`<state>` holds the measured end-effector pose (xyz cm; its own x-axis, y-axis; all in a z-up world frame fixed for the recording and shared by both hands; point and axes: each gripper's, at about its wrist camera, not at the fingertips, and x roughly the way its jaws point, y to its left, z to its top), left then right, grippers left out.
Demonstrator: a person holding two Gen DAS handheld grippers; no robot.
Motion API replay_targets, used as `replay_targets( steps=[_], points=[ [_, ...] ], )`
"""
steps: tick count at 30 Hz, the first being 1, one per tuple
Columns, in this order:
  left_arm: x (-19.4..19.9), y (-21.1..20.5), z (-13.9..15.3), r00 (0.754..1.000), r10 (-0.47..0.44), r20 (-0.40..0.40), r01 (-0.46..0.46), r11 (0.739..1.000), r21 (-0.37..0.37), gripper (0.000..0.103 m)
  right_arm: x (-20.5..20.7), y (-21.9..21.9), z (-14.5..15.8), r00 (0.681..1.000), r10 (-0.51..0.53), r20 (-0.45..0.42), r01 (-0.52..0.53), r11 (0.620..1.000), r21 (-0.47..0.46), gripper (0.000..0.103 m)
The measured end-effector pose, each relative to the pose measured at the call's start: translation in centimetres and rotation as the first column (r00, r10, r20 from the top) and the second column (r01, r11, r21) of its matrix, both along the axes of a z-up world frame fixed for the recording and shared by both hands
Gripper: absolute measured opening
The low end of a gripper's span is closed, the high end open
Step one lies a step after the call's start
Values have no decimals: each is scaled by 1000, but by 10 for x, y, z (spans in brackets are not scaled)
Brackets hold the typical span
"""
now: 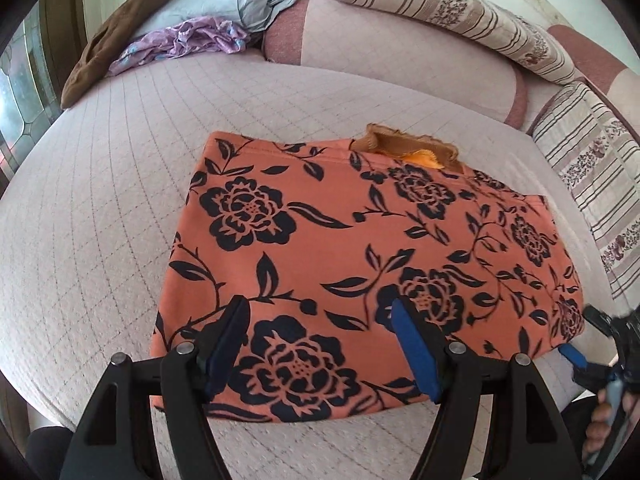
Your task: Fold small clothes
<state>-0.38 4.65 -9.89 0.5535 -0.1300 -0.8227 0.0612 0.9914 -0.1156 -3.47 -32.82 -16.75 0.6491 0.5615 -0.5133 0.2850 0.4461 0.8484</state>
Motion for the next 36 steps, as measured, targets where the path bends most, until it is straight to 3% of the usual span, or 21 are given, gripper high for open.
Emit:
replay_targets(
  steps=[1,3,4,5,7,8,9,11,13,14,16,18,19,20,24,29,34,35,36],
  points=[
    [0,0,0,1000,1,1,-1,1000,-4,75,4,-1,0,1000,-10,2,10,1000,-7,79],
    [-1,0,1,1000,1,0,-1,1000,-6,75,11,-4,-1,999,-43,-3,43,999,-24,67],
    [-1,-1,1,1000,-1,-1,1,1000,-5,75,16,-3,1,999,-38,-11,37,998,-51,35],
    [-1,-2,1,1000,-4,-4,4,1000,-3,75,23,0,-1,999,-11,-40,8,996,-94,12],
    [0,-4,1,1000,-13,-6,13,1000,4,75,33,3,-2,998,12,-60,-21,990,-143,8],
    [1,-5,2,1000,-16,-2,16,1000,7,75,33,5,4,998,17,-56,-28,979,-200,7],
    [0,-6,4,1000,-16,11,15,1000,8,75,30,13,23,999,19,-38,-31,945,-324,7],
    [2,-9,6,999,-11,31,11,1000,-1,75,23,24,50,999,33,-1,-30,888,-459,7],
    [8,-18,2,1000,-22,21,22,1000,-16,78,17,25,51,999,36,-5,-34,869,-493,8],
    [12,-24,-2,1000,-30,7,30,999,-14,78,22,23,36,997,46,-60,-69,873,-483,13],
    [19,-39,-11,997,-76,-20,76,997,-10,78,24,13,11,991,61,-121,-105,909,-402,17],
    [25,-50,-23,994,-102,-37,102,995,16,78,15,-4,16,994,41,-99,-70,948,-311,42],
    [29,-54,-32,993,-103,-54,105,994,30,78,13,-9,20,994,38,-102,-67,950,-304,70],
    [31,-57,-38,993,-101,-66,104,994,44,79,8,-16,28,997,16,-79,-40,948,-315,76],
    [30,-72,-48,988,-147,-37,151,980,132,89,6,-52,52,1000,-8,10,11,943,-334,76],
    [29,-74,-50,987,-159,-33,162,976,147,90,85,-68,55,992,106,72,-77,943,-323,76],
    [30,-73,-50,987,-156,-44,161,977,140,90,186,-68,28,979,199,-31,-197,914,-356,73],
    [30,-73,-50,987,-157,-45,162,977,139,90,204,-66,21,975,215,-46,-218,911,-351,61],
    [30,-72,-50,986,-160,-44,165,977,139,91,211,-64,22,974,221,-45,-222,905,-364,37]
  ],
)
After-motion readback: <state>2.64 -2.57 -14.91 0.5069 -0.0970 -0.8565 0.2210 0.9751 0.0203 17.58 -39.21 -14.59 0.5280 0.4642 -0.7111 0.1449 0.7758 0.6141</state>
